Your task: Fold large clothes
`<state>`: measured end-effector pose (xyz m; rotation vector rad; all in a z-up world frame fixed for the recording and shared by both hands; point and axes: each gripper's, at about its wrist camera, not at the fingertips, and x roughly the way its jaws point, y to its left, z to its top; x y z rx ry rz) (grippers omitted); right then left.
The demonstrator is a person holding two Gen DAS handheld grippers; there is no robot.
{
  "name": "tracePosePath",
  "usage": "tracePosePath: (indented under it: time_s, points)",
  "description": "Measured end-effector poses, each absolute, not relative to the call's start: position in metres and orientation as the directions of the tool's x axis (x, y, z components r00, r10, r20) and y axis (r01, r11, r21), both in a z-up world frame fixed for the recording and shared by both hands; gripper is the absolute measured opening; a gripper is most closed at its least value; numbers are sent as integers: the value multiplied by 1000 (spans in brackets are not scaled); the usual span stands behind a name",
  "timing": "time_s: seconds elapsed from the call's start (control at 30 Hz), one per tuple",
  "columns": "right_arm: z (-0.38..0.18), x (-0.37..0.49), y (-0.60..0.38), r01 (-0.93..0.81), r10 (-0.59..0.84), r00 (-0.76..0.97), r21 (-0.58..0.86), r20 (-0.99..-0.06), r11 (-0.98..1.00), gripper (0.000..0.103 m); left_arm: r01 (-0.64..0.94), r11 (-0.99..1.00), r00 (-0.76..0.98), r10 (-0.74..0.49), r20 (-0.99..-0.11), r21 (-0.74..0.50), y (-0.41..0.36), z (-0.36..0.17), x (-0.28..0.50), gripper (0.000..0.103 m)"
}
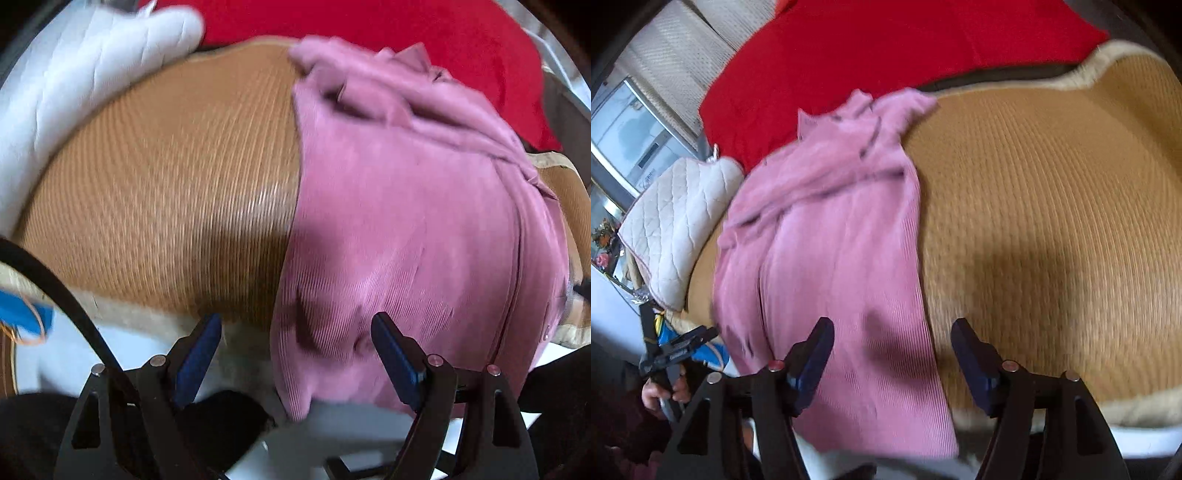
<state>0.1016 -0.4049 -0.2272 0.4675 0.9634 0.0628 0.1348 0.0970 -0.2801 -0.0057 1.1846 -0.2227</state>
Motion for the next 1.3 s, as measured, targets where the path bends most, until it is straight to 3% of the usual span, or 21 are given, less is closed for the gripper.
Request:
tracePosePath:
  time_s: [0.13, 0.23, 0.5, 0.53, 0.57, 0.6, 0.7, 0.77, 0.83, 0.87, 0.9, 0.97, 1.03, 1.1, 1.13, 1.17, 1.3]
  points:
    - [-250, 88, -402, 198, 259, 463, 383, -848, 902, 71, 127, 976, 299, -207, -932, -176, 107, -292, 136, 84]
    - [-265, 86, -402, 225, 266, 408, 379, -873, 898, 71, 120, 958, 221, -283, -933, -262, 110, -302, 133, 84]
    - [-297, 95, -388, 268, 283, 319, 372, -904, 888, 72, 103, 936, 137, -349, -927, -337, 104, -325, 145, 81]
    - [-300, 96, -381, 266, 275, 312, 361, -909, 894, 72, 102, 931, 144, -363, -921, -351, 103, -326, 143, 76]
    - [-302, 96, -377, 261, 278, 308, 362, -910, 895, 68, 106, 919, 148, -393, -908, -380, 109, -324, 140, 64]
    - [-304, 96, -371, 244, 295, 302, 373, -906, 895, 59, 108, 913, 145, -406, -902, -394, 111, -324, 140, 53]
    - [-298, 93, -351, 171, 286, 305, 348, -908, 922, 42, 111, 904, 127, -425, -896, -412, 117, -327, 137, 32]
    - [-299, 94, -345, 156, 279, 304, 337, -911, 929, 42, 98, 902, 112, -431, -896, -421, 119, -330, 137, 32]
    - [-304, 97, -346, 180, 278, 287, 337, -917, 924, 46, 75, 904, 97, -427, -899, -421, 122, -334, 137, 48]
    - [-307, 100, -343, 190, 289, 278, 347, -916, 919, 55, 61, 906, 84, -422, -903, -418, 125, -339, 136, 68]
    - [-309, 106, -341, 193, 299, 270, 356, -915, 914, 61, 47, 911, 69, -413, -908, -410, 127, -344, 134, 74]
    - [-310, 116, -331, 172, 311, 277, 366, -909, 915, 60, 44, 909, 60, -417, -907, -415, 128, -348, 132, 73]
    - [-308, 119, -320, 142, 311, 271, 357, -911, 923, 23, 43, 901, 80, -434, -897, -432, 133, -346, 131, 62]
    - [-302, 119, -312, 120, 310, 272, 352, -911, 928, 14, 51, 895, 65, -445, -893, -443, 134, -348, 135, 15]
    - [-296, 119, -307, 107, 305, 273, 344, -912, 933, 13, 52, 895, 58, -446, -893, -443, 137, -350, 135, 7]
    - [-291, 119, -304, 91, 307, 276, 342, -911, 935, 13, 57, 894, 58, -447, -893, -444, 137, -350, 133, 2]
    - [-257, 114, -298, 8, 414, 357, 446, -837, 895, 12, 108, 879, 143, -476, -868, -465, 138, -333, 126, 2]
